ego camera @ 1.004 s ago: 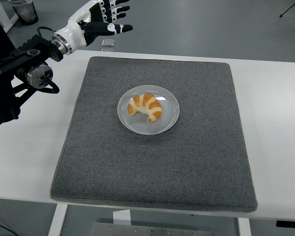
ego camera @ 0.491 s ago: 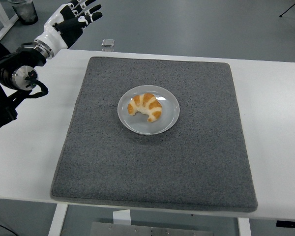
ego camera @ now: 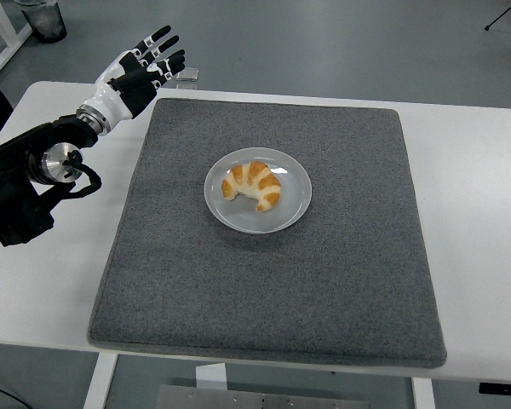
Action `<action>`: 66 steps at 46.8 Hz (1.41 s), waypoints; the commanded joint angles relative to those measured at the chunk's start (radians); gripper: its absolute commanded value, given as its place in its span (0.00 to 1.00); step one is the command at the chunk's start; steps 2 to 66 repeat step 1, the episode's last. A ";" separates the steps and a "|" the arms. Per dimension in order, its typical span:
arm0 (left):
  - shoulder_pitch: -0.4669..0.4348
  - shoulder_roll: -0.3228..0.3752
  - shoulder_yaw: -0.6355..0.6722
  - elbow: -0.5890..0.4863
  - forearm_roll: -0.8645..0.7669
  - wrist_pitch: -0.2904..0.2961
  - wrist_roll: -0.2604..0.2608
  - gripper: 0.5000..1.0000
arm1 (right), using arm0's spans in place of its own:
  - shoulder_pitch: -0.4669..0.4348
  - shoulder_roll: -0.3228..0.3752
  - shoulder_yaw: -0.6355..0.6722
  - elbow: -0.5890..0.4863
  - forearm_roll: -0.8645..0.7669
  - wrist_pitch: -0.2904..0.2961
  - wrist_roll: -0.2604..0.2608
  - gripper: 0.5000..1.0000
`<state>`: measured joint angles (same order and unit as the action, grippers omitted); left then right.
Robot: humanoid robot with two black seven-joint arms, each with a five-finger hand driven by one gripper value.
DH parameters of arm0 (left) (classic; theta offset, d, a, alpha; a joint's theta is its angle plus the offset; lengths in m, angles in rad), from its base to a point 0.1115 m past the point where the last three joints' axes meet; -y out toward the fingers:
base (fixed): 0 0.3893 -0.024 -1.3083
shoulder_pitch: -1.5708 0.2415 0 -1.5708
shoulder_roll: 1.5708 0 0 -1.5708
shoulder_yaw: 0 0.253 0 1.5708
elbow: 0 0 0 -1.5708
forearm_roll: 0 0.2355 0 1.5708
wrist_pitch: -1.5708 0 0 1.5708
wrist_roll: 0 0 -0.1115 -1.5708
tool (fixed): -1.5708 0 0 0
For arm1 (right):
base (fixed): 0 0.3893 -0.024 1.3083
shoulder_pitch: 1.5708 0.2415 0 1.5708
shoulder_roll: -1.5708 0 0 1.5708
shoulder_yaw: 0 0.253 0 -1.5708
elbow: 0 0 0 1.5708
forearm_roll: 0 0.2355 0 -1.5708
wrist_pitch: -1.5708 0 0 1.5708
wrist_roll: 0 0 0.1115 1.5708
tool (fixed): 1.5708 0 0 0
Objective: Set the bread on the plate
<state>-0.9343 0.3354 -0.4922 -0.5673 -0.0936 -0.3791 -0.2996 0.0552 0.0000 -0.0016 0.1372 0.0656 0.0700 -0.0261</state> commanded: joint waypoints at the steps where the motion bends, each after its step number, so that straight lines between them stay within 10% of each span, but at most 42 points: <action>1: 0.000 0.001 0.000 0.001 0.000 0.000 -0.001 0.99 | 0.000 0.000 0.000 0.002 -0.004 0.001 0.000 0.90; 66: 0.000 0.001 0.000 0.001 0.000 0.000 -0.001 0.99 | 0.000 0.000 0.000 0.002 -0.004 0.001 0.000 0.90</action>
